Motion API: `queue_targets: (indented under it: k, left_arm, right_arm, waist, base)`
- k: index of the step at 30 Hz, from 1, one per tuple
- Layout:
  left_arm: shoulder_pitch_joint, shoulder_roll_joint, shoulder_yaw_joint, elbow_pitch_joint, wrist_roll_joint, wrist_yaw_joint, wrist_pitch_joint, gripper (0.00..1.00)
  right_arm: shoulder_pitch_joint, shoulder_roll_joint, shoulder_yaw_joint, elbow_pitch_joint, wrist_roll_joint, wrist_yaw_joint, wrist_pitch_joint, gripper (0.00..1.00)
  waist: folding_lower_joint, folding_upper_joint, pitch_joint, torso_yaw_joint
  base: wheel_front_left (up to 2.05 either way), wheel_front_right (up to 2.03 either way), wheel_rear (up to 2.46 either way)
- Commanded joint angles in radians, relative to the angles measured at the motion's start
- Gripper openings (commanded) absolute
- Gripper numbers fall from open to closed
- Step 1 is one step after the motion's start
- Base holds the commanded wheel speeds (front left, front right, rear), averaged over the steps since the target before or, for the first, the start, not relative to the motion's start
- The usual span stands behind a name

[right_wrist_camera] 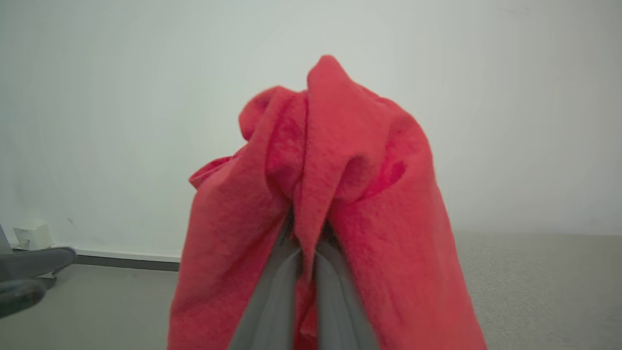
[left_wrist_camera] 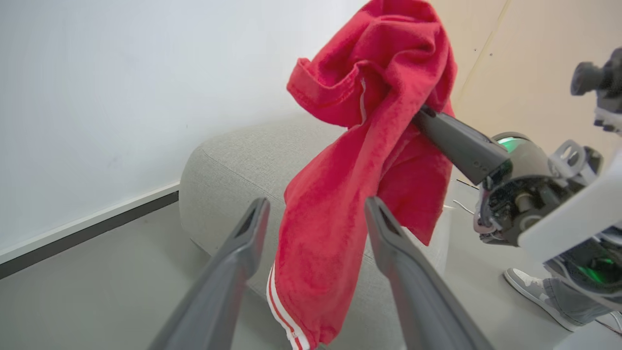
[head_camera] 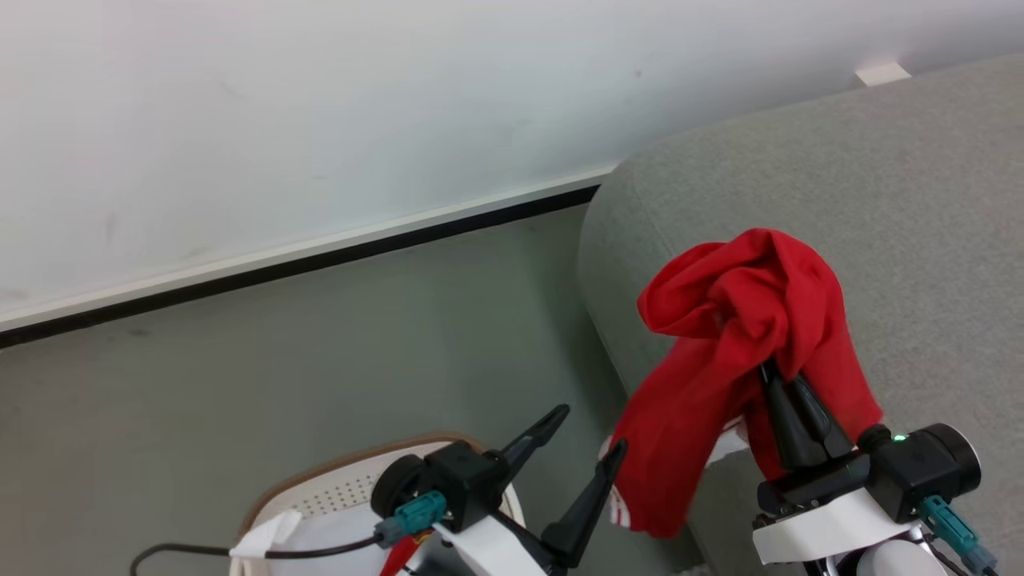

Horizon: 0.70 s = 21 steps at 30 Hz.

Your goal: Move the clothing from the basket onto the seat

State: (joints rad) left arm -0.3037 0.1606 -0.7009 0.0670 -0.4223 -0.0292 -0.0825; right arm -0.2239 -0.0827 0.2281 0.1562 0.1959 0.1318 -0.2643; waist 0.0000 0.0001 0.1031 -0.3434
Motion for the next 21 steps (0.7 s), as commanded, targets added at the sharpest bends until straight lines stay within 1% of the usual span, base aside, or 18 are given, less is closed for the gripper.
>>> queue_targets:
  k: [1,6,12,17,21]
  left_arm:
    - [-0.008,0.002,0.000,-0.004,0.018,-0.001,-0.006,1.00]
    - [-0.025,0.010,-0.008,-0.017,0.025,-0.003,0.001,1.00]
    - [-0.063,0.027,-0.011,-0.041,0.037,-0.011,0.017,1.00]
    - [-0.107,0.049,-0.011,-0.068,0.053,-0.021,0.034,1.00]
    - [-0.159,0.064,-0.008,-0.095,0.071,-0.032,0.051,1.00]
  right_arm:
    - [0.008,-0.001,-0.003,-0.012,0.002,-0.002,0.000,0.00]
    - [0.004,0.001,-0.019,-0.034,0.004,-0.002,0.000,0.00]
    - [-0.063,0.004,-0.063,-0.052,0.013,-0.002,0.000,0.00]
    - [-0.188,-0.021,-0.102,-0.036,0.010,-0.002,0.000,0.00]
    - [-0.322,-0.060,-0.161,-0.006,0.018,-0.002,0.000,0.00]
  waist:
    - [0.0000,-0.0001,0.013,-0.013]
    - [0.0000,-0.0001,0.054,-0.025]
    - [0.0000,-0.0001,0.139,-0.016]
    - [0.0000,-0.0001,0.224,-0.005]
    - [0.0000,-0.0001,0.306,0.010]
  base:
    - [0.00,0.00,0.00]
    - [0.00,0.00,0.00]
    - [0.00,0.00,0.00]
    - [0.00,0.00,0.00]
    - [0.00,0.00,0.00]
